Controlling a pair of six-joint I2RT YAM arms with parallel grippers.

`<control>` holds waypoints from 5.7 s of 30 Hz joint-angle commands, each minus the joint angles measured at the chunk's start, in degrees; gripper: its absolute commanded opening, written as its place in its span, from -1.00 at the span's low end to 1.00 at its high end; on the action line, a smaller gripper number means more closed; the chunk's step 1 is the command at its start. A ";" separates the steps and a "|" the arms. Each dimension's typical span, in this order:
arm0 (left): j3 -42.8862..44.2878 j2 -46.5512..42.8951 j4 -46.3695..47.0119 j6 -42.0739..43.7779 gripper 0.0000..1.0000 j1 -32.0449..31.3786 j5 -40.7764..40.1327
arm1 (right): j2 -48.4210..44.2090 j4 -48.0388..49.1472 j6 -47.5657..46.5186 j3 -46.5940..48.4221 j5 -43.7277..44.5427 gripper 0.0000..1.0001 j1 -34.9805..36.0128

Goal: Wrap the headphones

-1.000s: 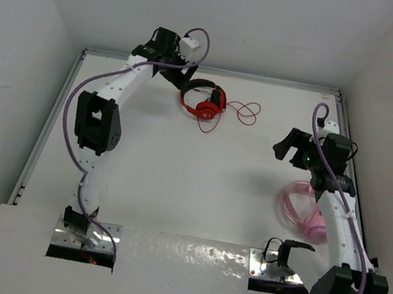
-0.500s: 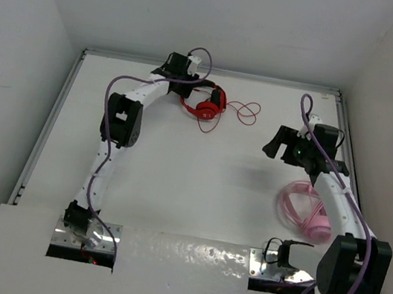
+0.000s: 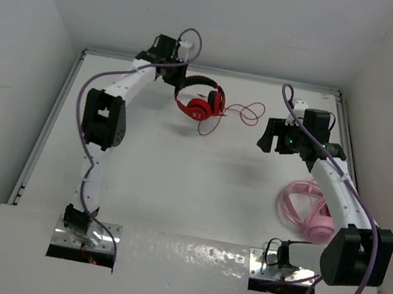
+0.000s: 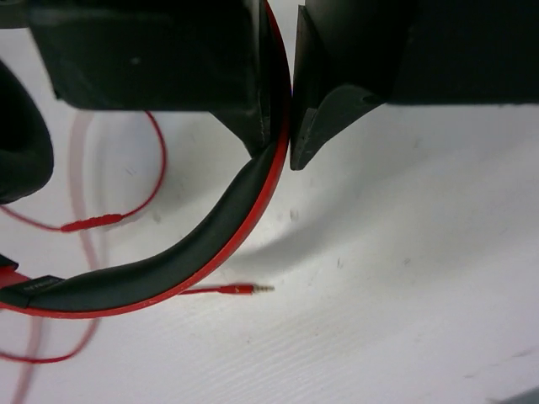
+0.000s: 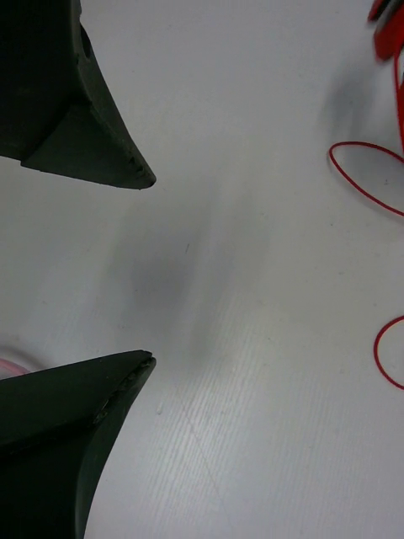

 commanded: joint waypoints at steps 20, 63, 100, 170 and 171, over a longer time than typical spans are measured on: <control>-3.19 -41.25 -11.72 -13.74 -1.00 2.46 -0.92 | -3.32 40.48 7.39 -7.64 -13.22 0.82 18.25; -24.54 -44.06 -9.61 9.79 -1.00 -3.32 -7.69 | -1.57 27.59 -8.14 13.13 15.87 -1.00 24.14; -23.49 -40.63 -13.84 -1.60 -1.00 -10.10 -14.23 | 33.07 -19.34 1.69 62.28 35.36 -1.00 20.98; -27.98 -39.05 3.39 9.02 -1.00 -3.69 -27.45 | 29.65 -33.50 -1.90 62.83 42.59 -1.00 28.45; -27.98 -38.88 3.57 8.32 -1.00 -3.69 -28.76 | 29.56 -33.95 -1.83 63.27 41.10 -1.00 28.45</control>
